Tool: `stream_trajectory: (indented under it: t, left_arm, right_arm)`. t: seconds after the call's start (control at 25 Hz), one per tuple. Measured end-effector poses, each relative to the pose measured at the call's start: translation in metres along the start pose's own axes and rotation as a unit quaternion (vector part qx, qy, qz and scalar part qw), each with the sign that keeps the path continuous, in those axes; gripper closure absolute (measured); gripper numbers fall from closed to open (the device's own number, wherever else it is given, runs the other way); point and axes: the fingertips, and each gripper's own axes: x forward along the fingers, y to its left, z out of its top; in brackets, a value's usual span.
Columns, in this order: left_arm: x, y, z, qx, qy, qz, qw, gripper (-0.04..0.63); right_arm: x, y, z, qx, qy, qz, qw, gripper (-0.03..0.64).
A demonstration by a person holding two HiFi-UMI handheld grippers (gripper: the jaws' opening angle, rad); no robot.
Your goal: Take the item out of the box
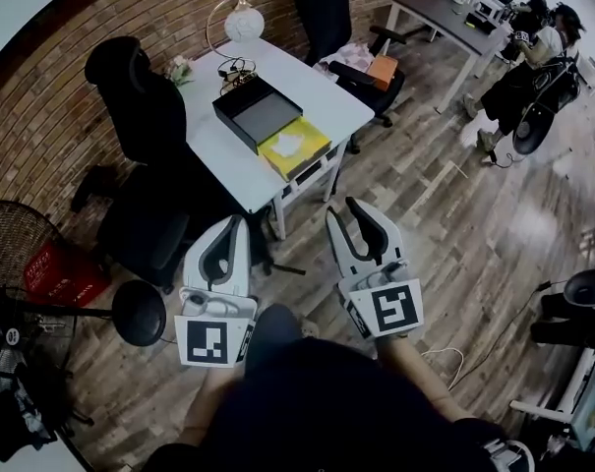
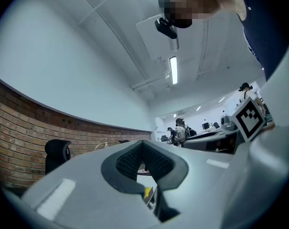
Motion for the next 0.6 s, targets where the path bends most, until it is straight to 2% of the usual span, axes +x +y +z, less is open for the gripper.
stream_trajectory:
  t: [0.4,0.6]
  left_arm:
    - [0.023,0.01,-0.018,-0.006,0.006,-0.002,1.0,0.584]
    - [0.051,0.019,-0.033,-0.008,0.008,-0.005,0.9999,0.584]
  right_arm:
    - [0.015,-0.016,-0.014,-0.002,0.009,-0.007,1.0,0.514]
    - [0.041,-0.029,-0.028,0.001,0.02,-0.003,1.0,0.514]
